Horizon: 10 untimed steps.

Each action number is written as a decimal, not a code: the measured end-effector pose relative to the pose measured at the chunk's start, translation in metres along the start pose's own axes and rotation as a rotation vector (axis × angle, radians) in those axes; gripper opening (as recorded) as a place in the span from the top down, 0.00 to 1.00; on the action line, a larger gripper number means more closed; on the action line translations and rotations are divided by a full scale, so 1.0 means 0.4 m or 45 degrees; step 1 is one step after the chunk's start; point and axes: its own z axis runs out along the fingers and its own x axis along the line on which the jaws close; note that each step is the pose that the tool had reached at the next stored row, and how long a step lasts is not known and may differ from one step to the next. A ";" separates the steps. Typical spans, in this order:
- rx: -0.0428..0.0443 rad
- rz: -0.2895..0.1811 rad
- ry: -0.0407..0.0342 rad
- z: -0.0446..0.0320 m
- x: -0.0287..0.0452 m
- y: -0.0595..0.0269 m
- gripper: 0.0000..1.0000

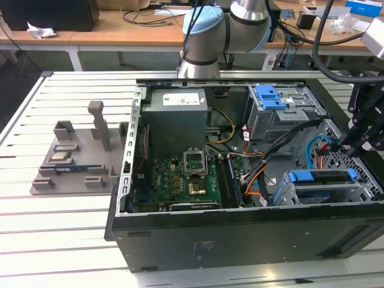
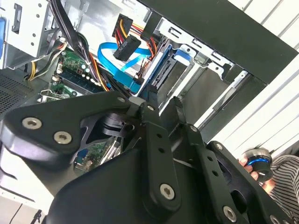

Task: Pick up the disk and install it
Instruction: 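Insert the first disk wire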

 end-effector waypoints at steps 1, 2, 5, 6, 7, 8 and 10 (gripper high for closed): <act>0.000 0.000 0.0001 0.000 0.000 -0.001 0.70; 0.000 0.000 0.0002 0.000 -0.001 -0.006 0.70; 0.000 0.000 0.0012 0.000 -0.009 -0.031 0.70; 0.000 0.000 0.0017 0.001 -0.012 -0.038 0.70; -0.001 0.000 0.0020 0.001 -0.013 -0.043 0.70; -0.001 0.000 0.0017 0.001 -0.015 -0.049 0.70; -0.001 0.000 0.0026 0.001 -0.016 -0.064 0.70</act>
